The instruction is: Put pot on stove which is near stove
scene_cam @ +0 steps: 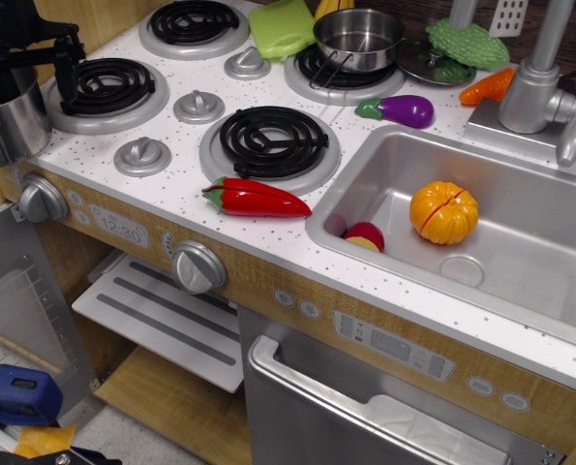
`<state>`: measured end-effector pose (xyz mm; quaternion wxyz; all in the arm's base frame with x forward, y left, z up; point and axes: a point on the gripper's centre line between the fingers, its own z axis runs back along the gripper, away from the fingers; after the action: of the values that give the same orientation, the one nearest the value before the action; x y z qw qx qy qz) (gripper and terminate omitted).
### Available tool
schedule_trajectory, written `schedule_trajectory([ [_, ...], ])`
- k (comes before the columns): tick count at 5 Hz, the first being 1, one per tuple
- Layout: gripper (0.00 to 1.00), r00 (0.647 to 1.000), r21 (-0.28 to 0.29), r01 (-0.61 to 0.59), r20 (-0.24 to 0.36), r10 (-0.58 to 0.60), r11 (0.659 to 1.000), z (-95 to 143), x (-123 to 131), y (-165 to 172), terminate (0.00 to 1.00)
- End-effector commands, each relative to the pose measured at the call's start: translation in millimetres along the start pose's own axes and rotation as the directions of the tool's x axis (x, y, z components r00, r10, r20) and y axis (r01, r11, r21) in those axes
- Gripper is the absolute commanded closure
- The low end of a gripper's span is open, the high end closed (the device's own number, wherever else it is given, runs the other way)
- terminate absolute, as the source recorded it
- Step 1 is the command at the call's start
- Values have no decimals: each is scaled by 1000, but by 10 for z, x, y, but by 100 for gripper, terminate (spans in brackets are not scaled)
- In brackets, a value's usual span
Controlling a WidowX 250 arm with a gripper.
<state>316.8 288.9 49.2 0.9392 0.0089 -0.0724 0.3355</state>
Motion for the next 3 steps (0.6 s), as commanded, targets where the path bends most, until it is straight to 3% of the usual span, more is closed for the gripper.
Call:
schedule_trajectory([
  [1, 100, 998, 15, -26, 55, 26, 1000, 91, 61, 124, 0],
  [3, 100, 997, 26, -28, 70, 26, 999, 83, 82, 126, 0],
])
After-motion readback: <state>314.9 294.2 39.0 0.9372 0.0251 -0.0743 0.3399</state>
